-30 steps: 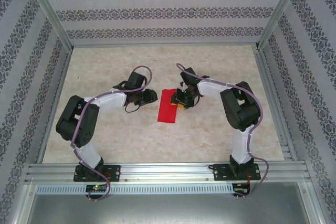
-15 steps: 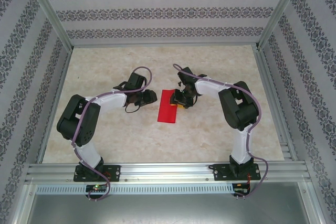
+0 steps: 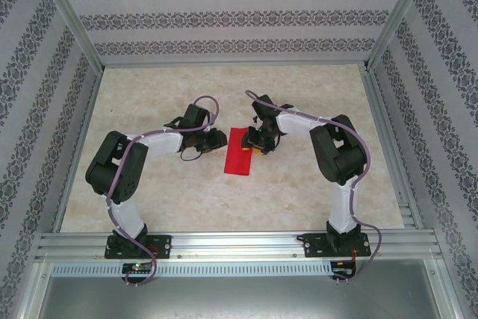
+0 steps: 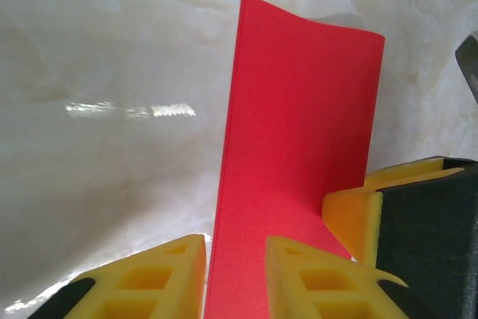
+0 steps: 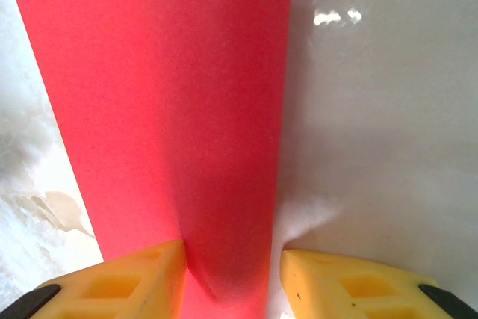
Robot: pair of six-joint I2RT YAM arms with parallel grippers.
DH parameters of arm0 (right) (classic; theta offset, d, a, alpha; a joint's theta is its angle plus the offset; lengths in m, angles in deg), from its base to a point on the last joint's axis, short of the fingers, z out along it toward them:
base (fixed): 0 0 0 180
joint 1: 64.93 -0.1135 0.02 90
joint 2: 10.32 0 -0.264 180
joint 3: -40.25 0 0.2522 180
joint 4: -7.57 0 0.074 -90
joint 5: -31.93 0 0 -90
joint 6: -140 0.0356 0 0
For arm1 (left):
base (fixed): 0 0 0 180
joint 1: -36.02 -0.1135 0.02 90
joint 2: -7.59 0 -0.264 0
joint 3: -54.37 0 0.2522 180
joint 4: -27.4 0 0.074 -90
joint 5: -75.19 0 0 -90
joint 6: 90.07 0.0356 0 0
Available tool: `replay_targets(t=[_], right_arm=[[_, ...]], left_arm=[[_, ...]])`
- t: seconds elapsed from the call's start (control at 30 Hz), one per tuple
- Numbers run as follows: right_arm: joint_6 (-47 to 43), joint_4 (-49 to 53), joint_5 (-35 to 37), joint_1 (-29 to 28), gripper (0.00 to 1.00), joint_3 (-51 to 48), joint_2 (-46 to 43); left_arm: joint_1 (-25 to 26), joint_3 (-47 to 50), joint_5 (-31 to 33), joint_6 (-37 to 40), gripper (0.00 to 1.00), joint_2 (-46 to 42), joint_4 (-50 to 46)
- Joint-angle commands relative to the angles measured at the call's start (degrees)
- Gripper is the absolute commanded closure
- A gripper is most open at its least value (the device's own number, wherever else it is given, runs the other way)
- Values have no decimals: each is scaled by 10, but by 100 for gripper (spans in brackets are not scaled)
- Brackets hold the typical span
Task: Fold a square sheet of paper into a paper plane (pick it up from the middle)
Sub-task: Fold the square sheet of paper in half at the center of the table, then hold the square sheet of paper at the center of the table.
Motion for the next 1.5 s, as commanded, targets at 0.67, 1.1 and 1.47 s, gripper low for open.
replay_targets(t=[0.67, 1.1, 1.47], right_arm=[[-13, 7, 80, -25, 57, -47, 120], [-14, 4, 79, -28, 57, -49, 123], [5, -7, 59, -25, 56, -51, 57]], left_arm=[[12, -56, -130, 12, 89, 82, 16], [25, -92, -80, 48, 90, 120, -88], [26, -100, 2, 76, 93, 157, -199]])
